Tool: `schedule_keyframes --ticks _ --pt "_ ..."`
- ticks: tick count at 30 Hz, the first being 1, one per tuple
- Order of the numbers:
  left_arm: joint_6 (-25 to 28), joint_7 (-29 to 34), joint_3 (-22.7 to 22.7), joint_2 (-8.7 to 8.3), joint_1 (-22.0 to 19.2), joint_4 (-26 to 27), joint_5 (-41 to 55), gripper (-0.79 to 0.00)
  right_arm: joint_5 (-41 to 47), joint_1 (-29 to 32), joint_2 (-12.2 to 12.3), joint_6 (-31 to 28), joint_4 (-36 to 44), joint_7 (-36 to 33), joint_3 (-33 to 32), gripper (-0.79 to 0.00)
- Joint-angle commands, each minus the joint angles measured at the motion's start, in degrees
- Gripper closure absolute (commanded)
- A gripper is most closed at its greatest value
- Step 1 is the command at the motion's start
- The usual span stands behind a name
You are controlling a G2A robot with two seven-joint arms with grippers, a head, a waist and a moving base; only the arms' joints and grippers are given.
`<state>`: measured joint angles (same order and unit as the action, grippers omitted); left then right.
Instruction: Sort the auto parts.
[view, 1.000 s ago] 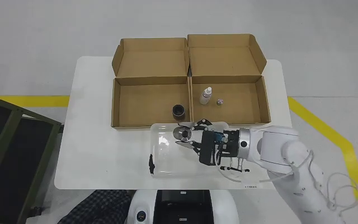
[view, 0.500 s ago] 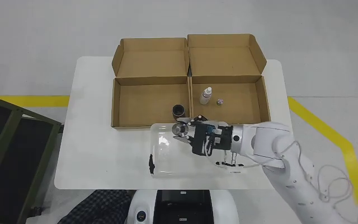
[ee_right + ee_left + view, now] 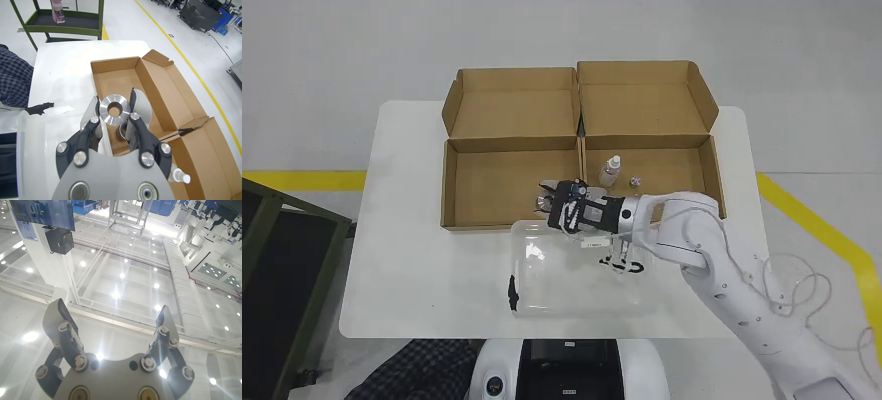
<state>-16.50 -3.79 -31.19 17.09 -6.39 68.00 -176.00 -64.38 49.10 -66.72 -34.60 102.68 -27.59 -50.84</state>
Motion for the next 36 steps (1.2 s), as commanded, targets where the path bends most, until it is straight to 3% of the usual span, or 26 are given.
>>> schedule_keyframes --ticks 1,18,36 --pt "0.0 0.0 0.0 0.0 0.0 0.0 0.0 -0.785 0.03 -1.45 -0.52 1.49 -1.69 -0.18 1.15 0.0" --pt "0.0 0.0 0.0 0.0 0.0 0.0 0.0 -0.785 2.71 -12.55 -6.02 8.67 -20.53 0.81 9.74 0.0" --pt "0.0 0.0 0.0 0.0 0.0 0.0 0.0 -0.785 2.83 -16.97 -10.11 13.29 -33.22 0.21 12.99 0.0"
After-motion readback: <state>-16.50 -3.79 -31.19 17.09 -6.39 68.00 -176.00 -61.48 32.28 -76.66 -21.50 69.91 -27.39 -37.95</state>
